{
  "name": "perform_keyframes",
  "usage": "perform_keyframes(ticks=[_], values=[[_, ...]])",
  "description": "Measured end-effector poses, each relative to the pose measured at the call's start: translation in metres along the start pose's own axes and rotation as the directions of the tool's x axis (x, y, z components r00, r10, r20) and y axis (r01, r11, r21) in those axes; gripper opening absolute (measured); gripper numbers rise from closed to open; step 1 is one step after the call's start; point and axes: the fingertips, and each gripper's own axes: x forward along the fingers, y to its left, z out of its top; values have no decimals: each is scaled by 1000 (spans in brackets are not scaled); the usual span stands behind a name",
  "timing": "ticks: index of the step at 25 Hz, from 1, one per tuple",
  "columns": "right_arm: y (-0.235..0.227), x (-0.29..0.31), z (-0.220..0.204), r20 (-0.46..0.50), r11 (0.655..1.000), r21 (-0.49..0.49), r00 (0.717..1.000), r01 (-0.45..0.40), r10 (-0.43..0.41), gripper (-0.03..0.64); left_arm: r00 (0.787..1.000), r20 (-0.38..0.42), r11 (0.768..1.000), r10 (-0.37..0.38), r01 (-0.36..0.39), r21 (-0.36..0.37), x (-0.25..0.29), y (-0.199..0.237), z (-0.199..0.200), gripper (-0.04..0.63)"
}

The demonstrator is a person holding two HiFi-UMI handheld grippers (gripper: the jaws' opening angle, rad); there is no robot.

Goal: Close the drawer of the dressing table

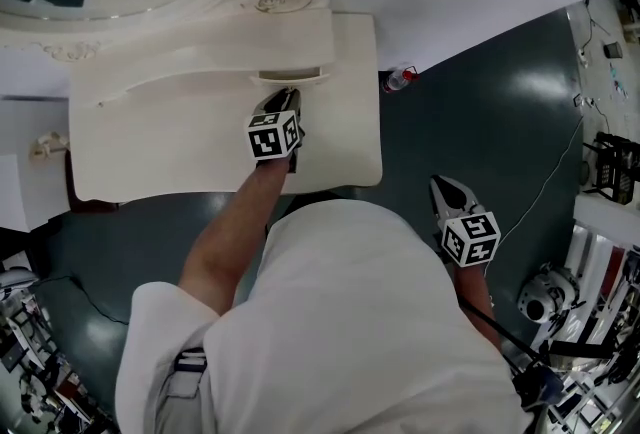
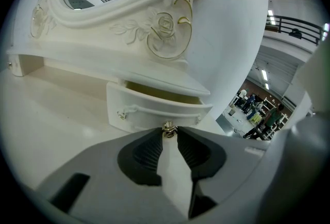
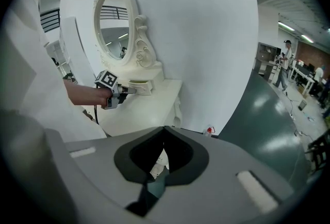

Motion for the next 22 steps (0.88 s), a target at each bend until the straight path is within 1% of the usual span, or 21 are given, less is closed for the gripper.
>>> perform_keyframes(ticks=[22], values=[[-7, 4, -2, -15, 997, 65, 999, 42, -41, 2, 1000, 10, 1000, -12, 11, 19, 31, 8, 31, 95]])
